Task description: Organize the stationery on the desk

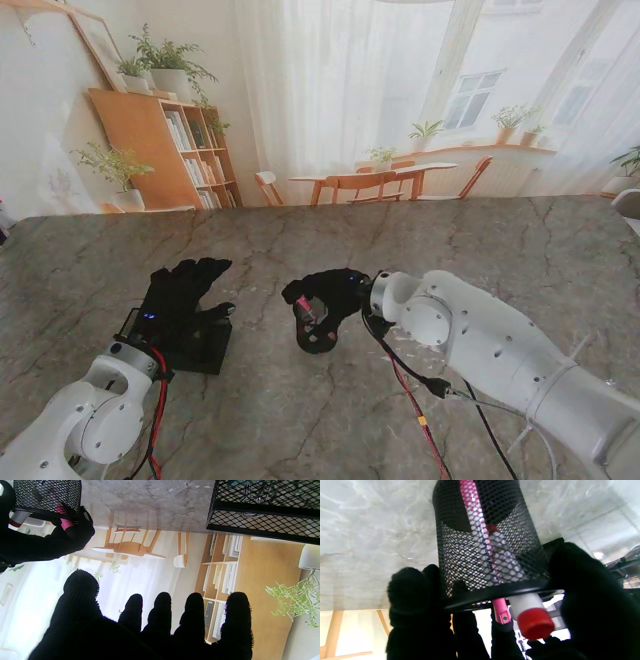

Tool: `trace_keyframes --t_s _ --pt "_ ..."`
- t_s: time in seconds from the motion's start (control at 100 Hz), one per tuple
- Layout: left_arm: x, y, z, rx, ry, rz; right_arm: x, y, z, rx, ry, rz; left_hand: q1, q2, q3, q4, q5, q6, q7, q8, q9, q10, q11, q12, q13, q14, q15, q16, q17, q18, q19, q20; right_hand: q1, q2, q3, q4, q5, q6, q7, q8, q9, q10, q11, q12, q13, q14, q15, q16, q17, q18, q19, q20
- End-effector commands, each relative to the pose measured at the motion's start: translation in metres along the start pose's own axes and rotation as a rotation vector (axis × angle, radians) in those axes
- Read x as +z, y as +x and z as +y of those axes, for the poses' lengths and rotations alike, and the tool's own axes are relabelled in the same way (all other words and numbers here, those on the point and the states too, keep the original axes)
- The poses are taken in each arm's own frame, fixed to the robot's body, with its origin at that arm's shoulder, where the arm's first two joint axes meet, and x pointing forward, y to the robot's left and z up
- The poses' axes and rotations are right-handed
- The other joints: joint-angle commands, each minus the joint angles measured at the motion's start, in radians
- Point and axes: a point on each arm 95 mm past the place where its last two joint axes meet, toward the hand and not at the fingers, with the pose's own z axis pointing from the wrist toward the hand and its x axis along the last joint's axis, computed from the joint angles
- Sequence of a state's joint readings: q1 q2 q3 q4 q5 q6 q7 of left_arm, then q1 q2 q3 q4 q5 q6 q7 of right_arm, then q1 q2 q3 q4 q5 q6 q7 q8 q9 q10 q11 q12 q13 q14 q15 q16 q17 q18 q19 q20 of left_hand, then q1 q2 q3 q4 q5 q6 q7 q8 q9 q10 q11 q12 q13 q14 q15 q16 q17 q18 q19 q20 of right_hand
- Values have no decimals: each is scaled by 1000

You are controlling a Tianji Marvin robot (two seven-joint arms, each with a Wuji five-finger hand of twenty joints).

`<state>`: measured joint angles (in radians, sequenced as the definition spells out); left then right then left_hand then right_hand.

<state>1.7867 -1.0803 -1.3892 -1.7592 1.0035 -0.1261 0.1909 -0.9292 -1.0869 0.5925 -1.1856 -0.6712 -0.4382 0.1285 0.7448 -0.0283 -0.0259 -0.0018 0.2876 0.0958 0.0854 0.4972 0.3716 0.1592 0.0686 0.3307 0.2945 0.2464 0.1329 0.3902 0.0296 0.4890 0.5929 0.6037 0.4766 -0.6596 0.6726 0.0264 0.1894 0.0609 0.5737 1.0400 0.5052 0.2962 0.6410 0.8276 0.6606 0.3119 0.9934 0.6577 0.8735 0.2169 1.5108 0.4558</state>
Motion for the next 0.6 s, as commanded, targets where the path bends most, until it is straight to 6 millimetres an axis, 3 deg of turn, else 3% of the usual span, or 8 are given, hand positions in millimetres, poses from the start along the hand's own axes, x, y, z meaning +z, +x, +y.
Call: trace_keyframes --t_s 0.0,0.25,0.38,0.59 --pt "-2 1 3 -9 -3 1 -3 3 -15 -4 60 10 20 70 -15 -42 20 -1 5 11 12 1 1 15 13 -13 8 -6 -6 -22 12 30 48 100 75 -30 12 5 -31 -25 -38 -13 -56 -25 -2 -115 49 7 -26 59 64 7" --pt "-3 1 3 -9 0 -2 -12 5 -12 -43 90 29 23 73 -14 -42 21 -2 6 12 11 -3 0 15 13 -15 7 -7 -6 -22 11 30 -105 194 -66 -72 -45 1 -314 -116 -133 9 -253 -86 -96 -75 -24 12 -154 146 39 69" --pt "-3 1 3 -9 -1 -1 -14 6 -11 -45 94 31 24 74 -15 -43 21 -2 6 12 12 -3 1 15 14 -14 8 -6 -6 -21 11 30 -172 231 -74 -83 -58 16 -368 -147 -163 13 -348 -124 -130 -54 -71 3 -202 185 17 93" --pt "-3 1 3 -10 0 0 -17 8 -9 -52 107 34 28 76 -15 -43 22 -1 6 12 14 -3 2 16 14 -15 8 -6 -5 -21 13 31 -203 262 -80 -86 -93 39 -398 -160 -207 18 -456 -162 -185 -17 -183 -35 -331 265 -63 127"
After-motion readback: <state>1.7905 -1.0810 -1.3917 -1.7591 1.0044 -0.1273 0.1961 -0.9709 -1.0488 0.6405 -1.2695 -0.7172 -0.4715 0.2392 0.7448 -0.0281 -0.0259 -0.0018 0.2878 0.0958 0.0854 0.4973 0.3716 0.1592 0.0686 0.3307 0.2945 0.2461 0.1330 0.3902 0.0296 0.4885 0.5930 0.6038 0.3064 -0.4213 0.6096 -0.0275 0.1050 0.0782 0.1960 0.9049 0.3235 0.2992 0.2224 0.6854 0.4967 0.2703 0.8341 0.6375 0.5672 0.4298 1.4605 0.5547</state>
